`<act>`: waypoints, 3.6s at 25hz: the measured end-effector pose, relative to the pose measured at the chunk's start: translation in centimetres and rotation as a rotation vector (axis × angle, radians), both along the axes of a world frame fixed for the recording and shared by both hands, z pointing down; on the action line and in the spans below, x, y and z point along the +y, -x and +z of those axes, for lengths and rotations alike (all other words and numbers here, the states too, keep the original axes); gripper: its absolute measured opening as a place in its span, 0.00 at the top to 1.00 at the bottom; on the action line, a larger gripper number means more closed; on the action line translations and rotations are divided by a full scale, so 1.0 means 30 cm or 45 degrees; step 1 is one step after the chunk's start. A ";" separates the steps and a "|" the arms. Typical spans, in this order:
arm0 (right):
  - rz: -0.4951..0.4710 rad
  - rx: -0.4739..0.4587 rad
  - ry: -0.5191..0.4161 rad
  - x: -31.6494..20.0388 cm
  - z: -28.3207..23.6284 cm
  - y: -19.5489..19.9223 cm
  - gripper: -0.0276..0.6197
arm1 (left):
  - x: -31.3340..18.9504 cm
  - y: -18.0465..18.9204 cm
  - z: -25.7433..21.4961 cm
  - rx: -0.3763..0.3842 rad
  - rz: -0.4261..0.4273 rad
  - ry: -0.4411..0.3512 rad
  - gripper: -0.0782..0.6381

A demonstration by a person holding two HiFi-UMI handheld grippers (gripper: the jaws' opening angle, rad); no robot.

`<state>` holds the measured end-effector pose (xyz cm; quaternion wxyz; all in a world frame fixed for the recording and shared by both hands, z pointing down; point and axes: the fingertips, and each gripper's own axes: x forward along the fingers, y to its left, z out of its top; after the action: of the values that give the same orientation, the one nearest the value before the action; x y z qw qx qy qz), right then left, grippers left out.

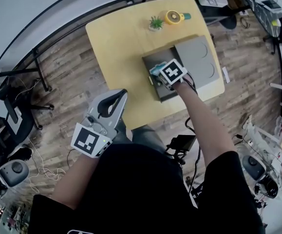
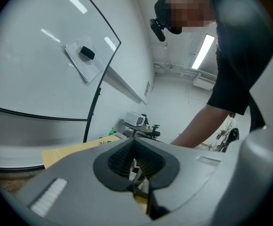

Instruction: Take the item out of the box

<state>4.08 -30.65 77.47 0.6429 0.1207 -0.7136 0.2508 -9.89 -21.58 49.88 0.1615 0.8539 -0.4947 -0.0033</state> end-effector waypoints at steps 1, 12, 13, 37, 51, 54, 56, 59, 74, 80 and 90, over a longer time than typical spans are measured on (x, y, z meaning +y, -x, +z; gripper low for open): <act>0.004 0.008 0.018 0.014 0.007 -0.005 0.46 | 0.005 0.001 0.003 -0.002 0.001 0.009 0.89; -0.056 -0.012 -0.123 -0.017 0.020 0.003 0.70 | 0.039 0.011 0.015 -0.012 0.005 0.039 0.89; -0.078 -0.008 -0.177 -0.043 0.019 0.002 0.72 | 0.039 0.012 0.011 -0.012 0.001 0.027 0.89; -0.060 -0.316 -0.561 -0.100 -0.570 -0.020 0.78 | -0.013 -0.128 -0.174 -0.026 0.122 -0.140 0.89; 0.013 -0.610 -1.058 0.036 -1.140 -0.085 0.78 | -0.036 -0.252 -0.349 -0.031 0.234 -0.305 0.89; 0.042 -0.649 -1.125 0.062 -1.202 -0.101 0.78 | -0.045 -0.261 -0.382 -0.042 0.247 -0.336 0.89; 0.074 -0.684 -1.160 0.080 -1.235 -0.111 0.78 | -0.047 -0.263 -0.402 -0.049 0.253 -0.354 0.89; 0.152 -0.773 -1.203 0.111 -1.279 -0.124 0.78 | -0.046 -0.261 -0.427 -0.057 0.255 -0.375 0.89; 0.373 -1.036 -1.451 0.235 -1.400 -0.153 0.78 | -0.054 -0.277 -0.450 -0.066 0.295 -0.363 0.89; 0.388 -1.094 -1.510 0.263 -1.418 -0.154 0.78 | -0.060 -0.276 -0.466 -0.066 0.301 -0.408 0.89; 0.381 -1.119 -1.548 0.283 -1.423 -0.146 0.78 | -0.050 -0.275 -0.465 -0.064 0.299 -0.404 0.89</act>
<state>8.46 -22.14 34.79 0.0794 0.4378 -0.8922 -0.0768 -1.64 -23.08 35.94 0.0118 0.9204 -0.3887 -0.0408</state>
